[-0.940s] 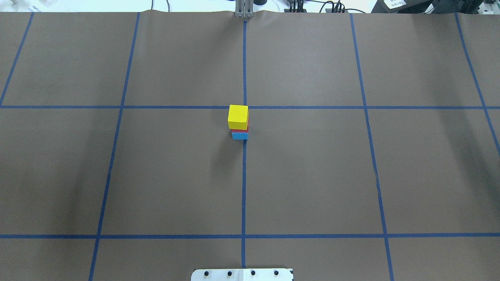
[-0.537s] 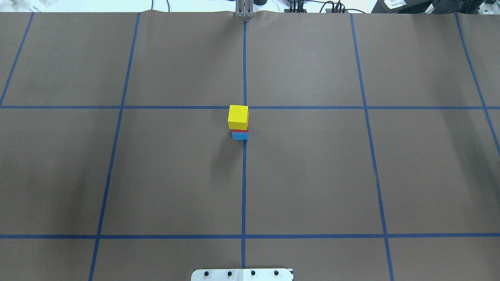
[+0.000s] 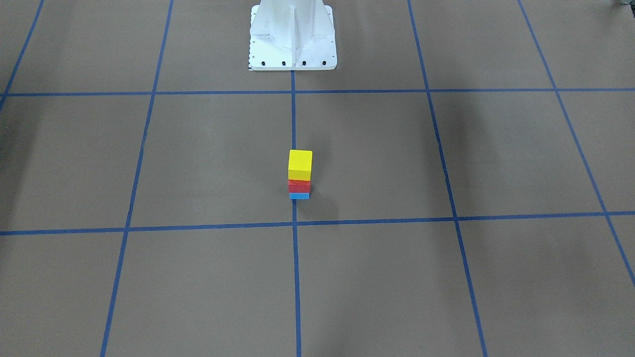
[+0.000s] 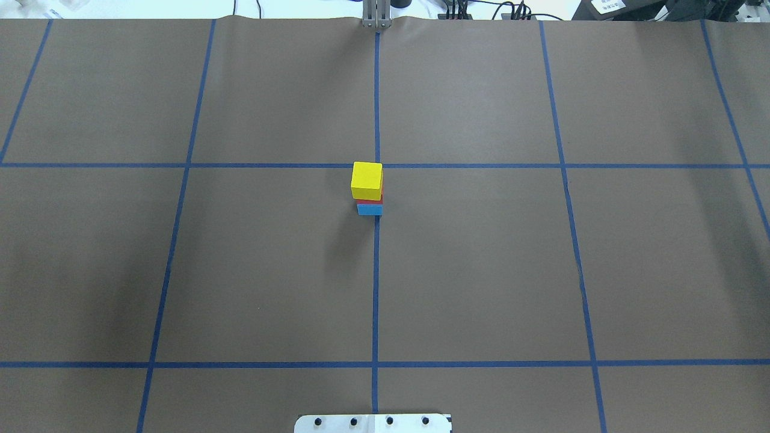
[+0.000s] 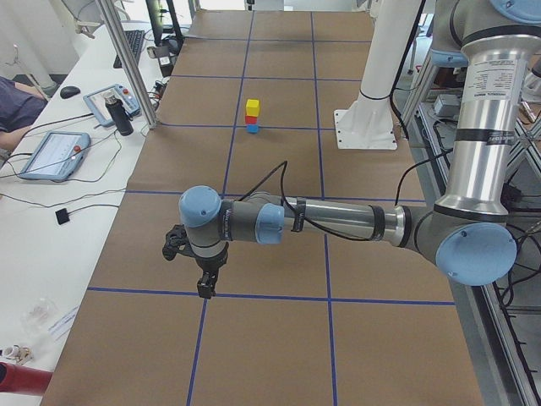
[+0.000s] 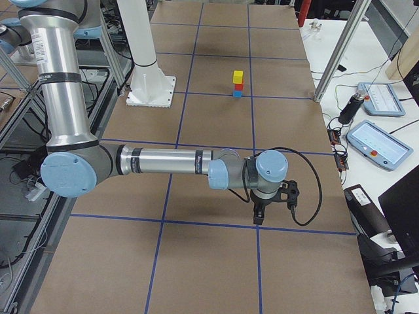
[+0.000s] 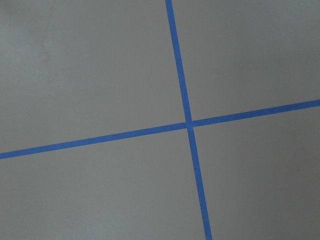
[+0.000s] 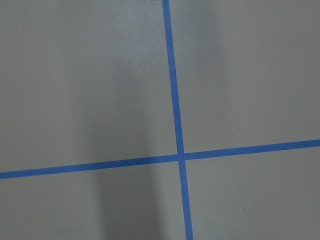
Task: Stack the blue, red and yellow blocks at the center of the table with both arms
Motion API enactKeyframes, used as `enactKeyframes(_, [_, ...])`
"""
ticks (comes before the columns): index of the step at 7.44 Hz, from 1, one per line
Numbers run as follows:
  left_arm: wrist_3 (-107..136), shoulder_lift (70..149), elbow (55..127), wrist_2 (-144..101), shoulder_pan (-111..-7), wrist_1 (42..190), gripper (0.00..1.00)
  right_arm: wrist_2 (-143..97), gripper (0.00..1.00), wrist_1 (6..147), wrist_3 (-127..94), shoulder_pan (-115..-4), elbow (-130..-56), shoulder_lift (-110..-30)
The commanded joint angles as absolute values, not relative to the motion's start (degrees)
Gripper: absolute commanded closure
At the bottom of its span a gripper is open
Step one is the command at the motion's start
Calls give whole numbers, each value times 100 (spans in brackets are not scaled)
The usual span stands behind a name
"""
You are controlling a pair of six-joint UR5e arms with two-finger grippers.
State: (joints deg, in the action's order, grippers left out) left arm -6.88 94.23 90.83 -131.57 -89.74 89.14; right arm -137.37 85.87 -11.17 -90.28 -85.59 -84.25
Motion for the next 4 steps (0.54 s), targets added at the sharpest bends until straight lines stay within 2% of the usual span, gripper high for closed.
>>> enactKeyframes(1, [-694, 9439, 9088, -13157, -8965, 8912, 0, -13737, 1, 8648, -1116, -9132, -9130, -8972])
enactKeyframes(4, [-694, 9439, 9079, -13157, -8965, 8903, 0, -13764, 1, 8974, -1125, -9132, -9176, -8930])
